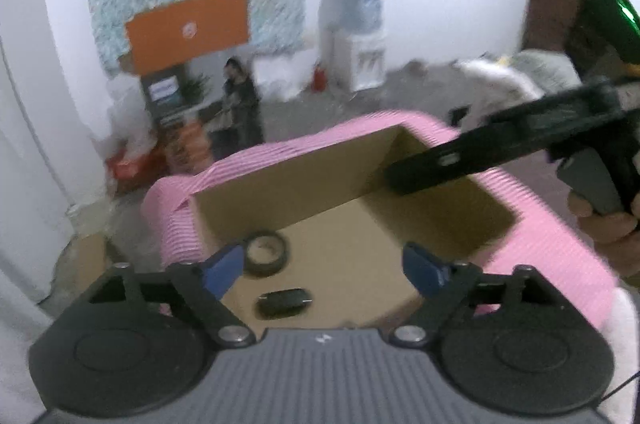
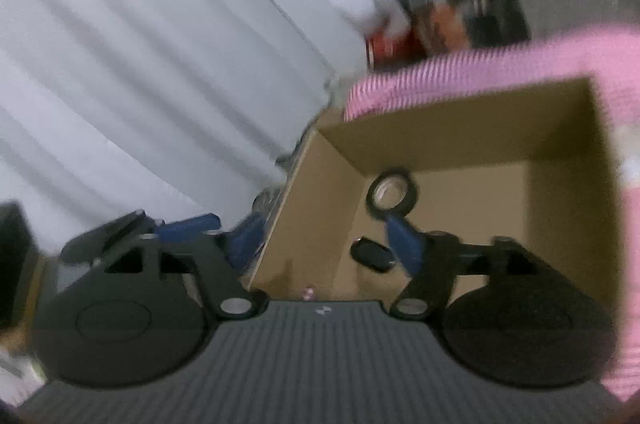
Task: Organize rigid objects
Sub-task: 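Open the right gripper to drop the key fob in the box, then grasp the green glue stick with the right gripper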
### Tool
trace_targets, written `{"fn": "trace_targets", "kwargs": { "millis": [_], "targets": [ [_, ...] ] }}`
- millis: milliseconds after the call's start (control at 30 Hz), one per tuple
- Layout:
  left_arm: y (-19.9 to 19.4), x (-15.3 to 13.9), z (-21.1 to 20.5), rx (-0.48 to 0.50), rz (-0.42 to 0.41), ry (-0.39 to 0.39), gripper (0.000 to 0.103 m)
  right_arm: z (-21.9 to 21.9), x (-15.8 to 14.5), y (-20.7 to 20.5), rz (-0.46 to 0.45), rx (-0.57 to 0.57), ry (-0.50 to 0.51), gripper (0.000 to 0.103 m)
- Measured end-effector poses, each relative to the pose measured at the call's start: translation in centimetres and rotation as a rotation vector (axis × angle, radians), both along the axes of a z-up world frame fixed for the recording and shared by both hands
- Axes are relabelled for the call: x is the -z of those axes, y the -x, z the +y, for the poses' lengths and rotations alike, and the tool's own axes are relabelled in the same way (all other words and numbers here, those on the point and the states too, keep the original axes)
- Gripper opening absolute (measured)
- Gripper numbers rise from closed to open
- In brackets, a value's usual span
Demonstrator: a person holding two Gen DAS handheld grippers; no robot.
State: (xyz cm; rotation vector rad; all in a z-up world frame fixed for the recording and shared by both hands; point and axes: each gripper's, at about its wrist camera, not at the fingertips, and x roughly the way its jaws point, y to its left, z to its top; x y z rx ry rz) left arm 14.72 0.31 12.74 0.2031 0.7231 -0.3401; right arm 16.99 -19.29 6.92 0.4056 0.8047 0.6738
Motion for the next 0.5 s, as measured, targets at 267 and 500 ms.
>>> {"fn": "trace_targets", "kwargs": {
  "millis": [267, 500],
  "targets": [
    [6.7, 3.3, -2.1, 0.097, 0.060, 0.207, 0.095, -5.0, -0.6, 13.0, -0.224, 0.129, 0.312, 0.102],
    [9.8, 10.3, -7.3, 0.171, 0.157, 0.237, 0.095, -5.8, 4.8, 19.3, -0.211, 0.241, 0.634, 0.102]
  ]
}}
